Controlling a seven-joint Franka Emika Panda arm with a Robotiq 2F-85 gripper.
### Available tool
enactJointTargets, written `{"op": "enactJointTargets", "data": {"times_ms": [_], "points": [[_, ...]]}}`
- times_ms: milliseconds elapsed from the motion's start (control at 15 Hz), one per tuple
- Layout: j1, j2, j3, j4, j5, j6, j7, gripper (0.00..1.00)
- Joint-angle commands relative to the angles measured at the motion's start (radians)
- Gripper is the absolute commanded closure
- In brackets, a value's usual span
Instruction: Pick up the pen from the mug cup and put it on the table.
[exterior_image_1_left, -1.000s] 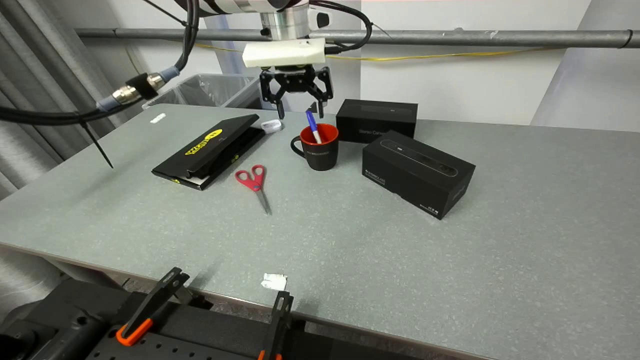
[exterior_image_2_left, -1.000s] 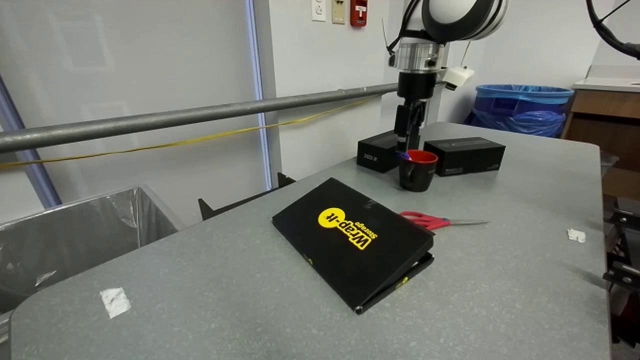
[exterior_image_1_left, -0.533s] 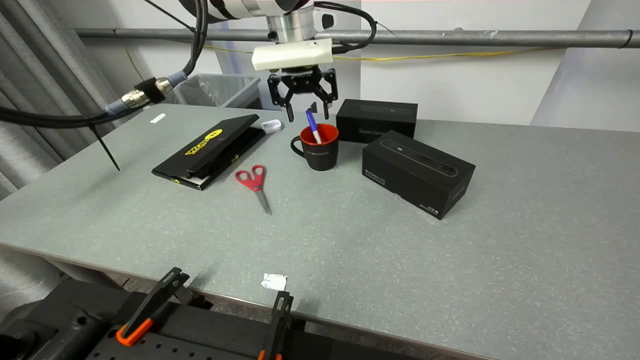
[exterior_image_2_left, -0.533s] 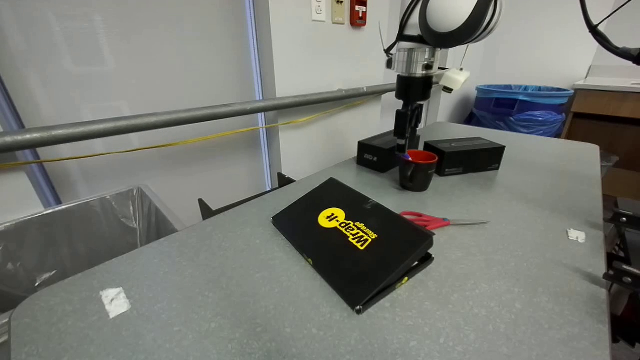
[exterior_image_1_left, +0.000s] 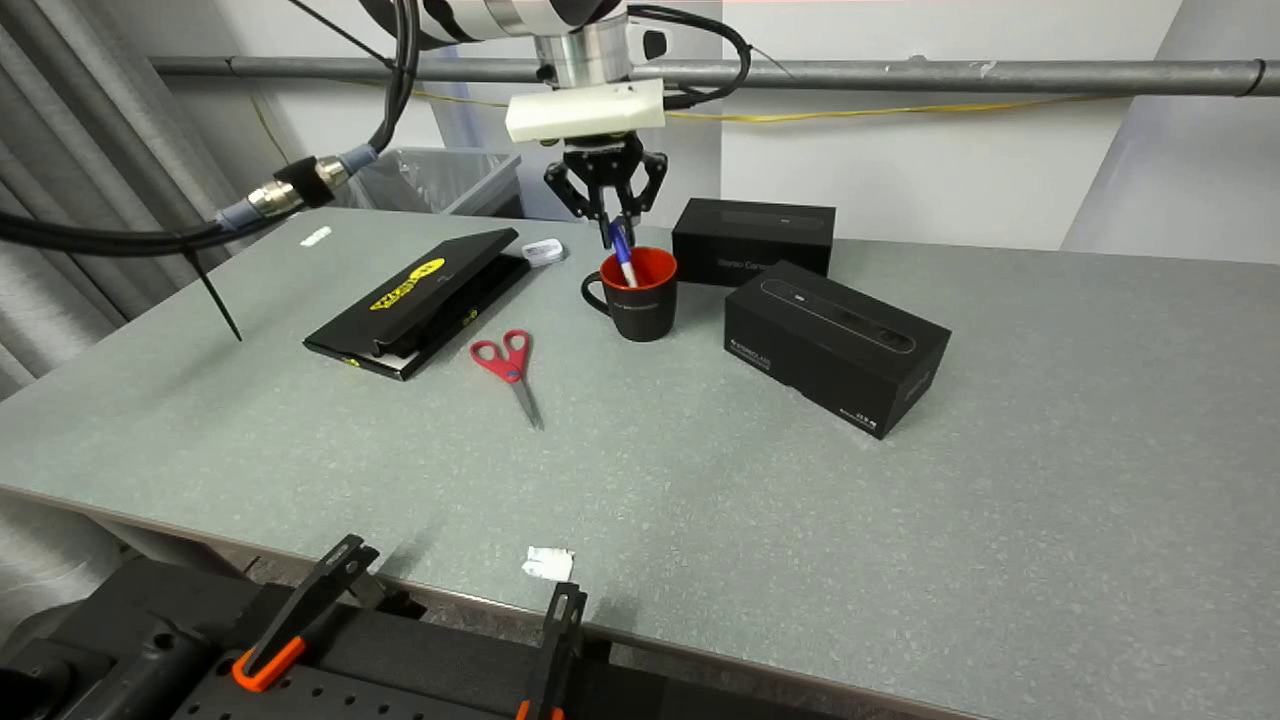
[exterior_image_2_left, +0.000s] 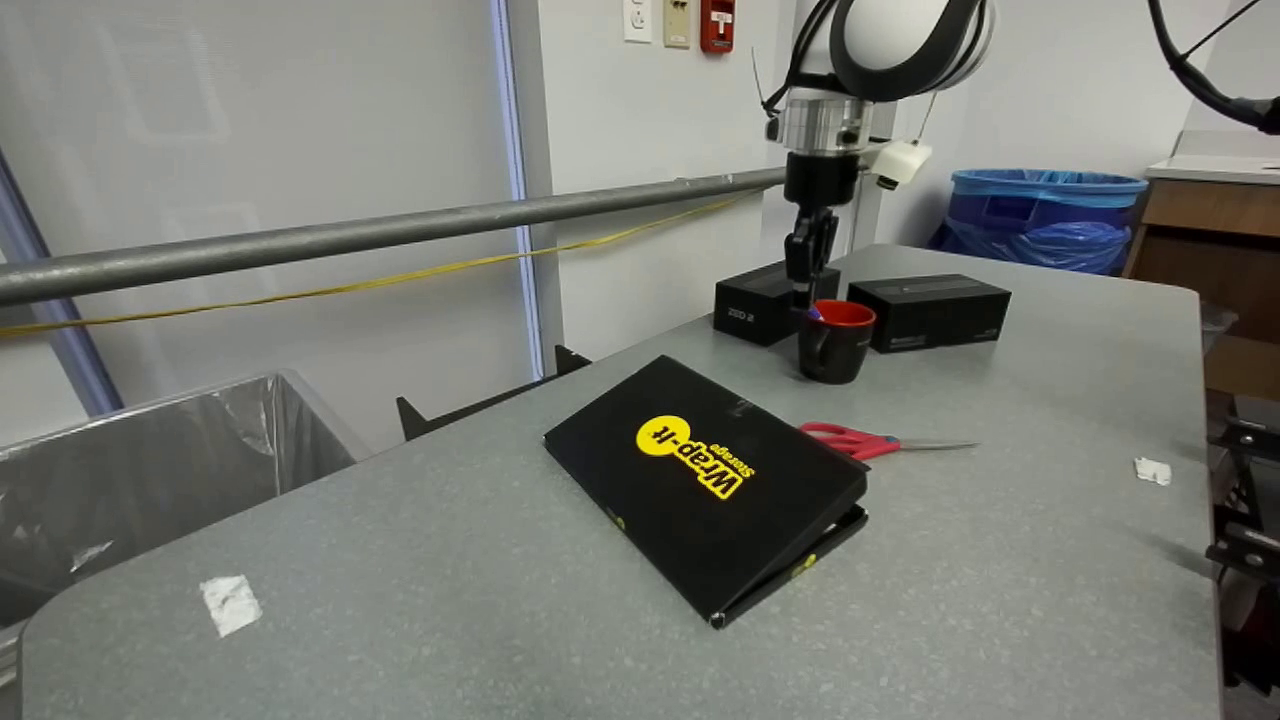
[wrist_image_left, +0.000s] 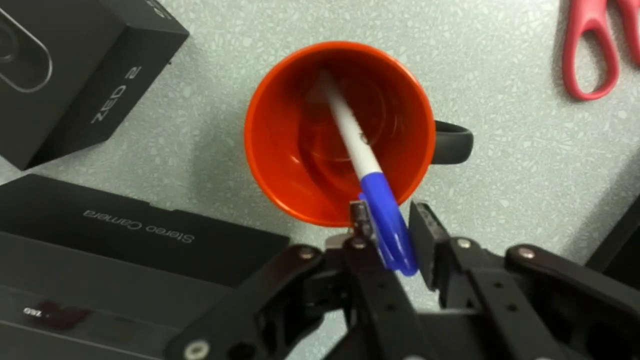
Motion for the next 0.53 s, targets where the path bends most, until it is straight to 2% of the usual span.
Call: {"op": "enactJointTargets", "data": {"times_ms": [0, 133, 467], "points": [[0.008, 0.001, -0.011, 0.016, -0.004, 0.021, 0.014, 1.00], [-0.001, -0.008, -0.006, 0.020, 0.012, 0.012, 0.003, 0.95], [-0.002, -0.108, -0.006, -0.029, 0.025, 0.002, 0.019, 0.95]]}}
